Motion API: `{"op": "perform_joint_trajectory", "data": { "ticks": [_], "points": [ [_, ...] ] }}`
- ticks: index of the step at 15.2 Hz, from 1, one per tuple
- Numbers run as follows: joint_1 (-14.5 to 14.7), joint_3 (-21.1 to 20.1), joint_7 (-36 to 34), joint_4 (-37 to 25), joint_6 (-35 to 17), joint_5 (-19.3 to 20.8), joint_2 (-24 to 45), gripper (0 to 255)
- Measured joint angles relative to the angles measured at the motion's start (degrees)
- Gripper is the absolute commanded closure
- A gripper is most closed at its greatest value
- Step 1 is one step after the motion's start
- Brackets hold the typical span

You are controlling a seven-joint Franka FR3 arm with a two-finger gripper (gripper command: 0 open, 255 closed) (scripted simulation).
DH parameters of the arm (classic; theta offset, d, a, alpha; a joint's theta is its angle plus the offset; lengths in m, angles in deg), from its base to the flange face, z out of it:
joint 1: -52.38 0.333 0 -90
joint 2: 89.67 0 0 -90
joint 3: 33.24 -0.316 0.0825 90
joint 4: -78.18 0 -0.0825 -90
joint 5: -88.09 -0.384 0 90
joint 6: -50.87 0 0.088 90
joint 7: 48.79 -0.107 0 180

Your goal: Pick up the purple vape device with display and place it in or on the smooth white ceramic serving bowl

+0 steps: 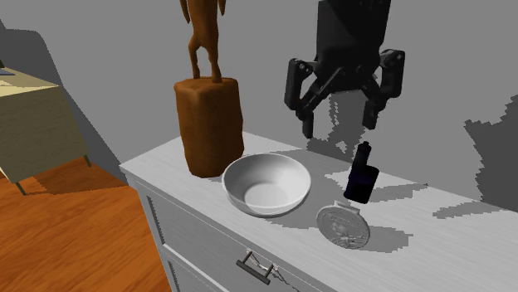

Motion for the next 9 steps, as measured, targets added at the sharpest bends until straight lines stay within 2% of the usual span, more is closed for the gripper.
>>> {"op": "perform_joint_trajectory", "data": {
  "ticks": [7,9],
  "points": [
    [-1.08,4.74,8.76,-11.21,-1.82,-2.1,15.72,0],
    [-1.49,5.56,11.09,-16.3,-1.15,-3.35,21.08,0]
  ]
}}
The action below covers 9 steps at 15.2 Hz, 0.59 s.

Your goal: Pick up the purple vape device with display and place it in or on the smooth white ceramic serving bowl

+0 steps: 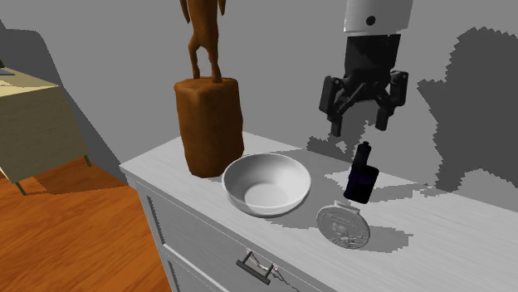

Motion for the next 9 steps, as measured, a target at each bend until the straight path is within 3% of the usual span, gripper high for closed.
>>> {"op": "perform_joint_trajectory", "data": {
  "ticks": [4,9],
  "points": [
    [-1.42,1.05,4.18,-8.42,0.66,-2.39,9.6,0],
    [-2.05,1.34,5.37,-7.21,-2.06,-2.81,11.45,0]
  ]
}}
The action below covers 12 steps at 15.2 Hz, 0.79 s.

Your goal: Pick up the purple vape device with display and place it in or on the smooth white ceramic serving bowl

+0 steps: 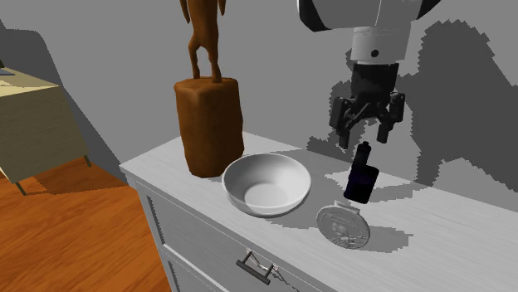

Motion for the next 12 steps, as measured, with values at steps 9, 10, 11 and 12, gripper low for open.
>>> {"op": "perform_joint_trajectory", "data": {
  "ticks": [9,10,11,12],
  "points": [
    [-0.03,0.0,0.0,2.34,-2.59,-0.05,0.23,0],
    [-0.03,0.0,0.0,2.34,-2.59,-0.05,0.23,255],
    [-0.03,0.0,0.0,2.34,-2.59,-0.05,0.23,255],
    [-0.03,0.0,0.0,2.34,-2.59,-0.05,0.23,255]
  ]
}}
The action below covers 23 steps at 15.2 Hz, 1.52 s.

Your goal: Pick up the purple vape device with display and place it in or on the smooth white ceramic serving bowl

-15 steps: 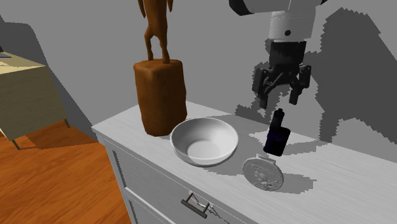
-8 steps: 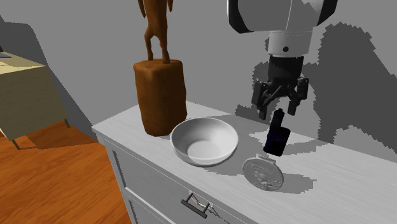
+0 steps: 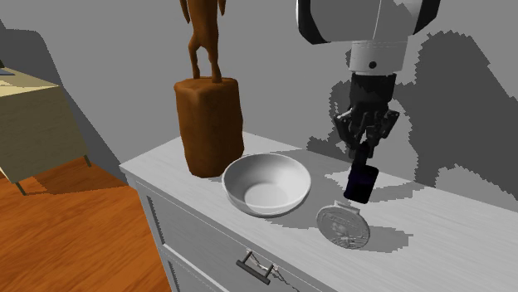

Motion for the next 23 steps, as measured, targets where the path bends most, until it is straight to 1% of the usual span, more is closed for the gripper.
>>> {"op": "perform_joint_trajectory", "data": {
  "ticks": [9,23],
  "points": [
    [-0.01,0.01,0.04,-0.32,0.34,0.0,-0.04,255],
    [-0.09,0.13,0.45,-9.8,10.43,0.15,-0.69,255]
  ]
}}
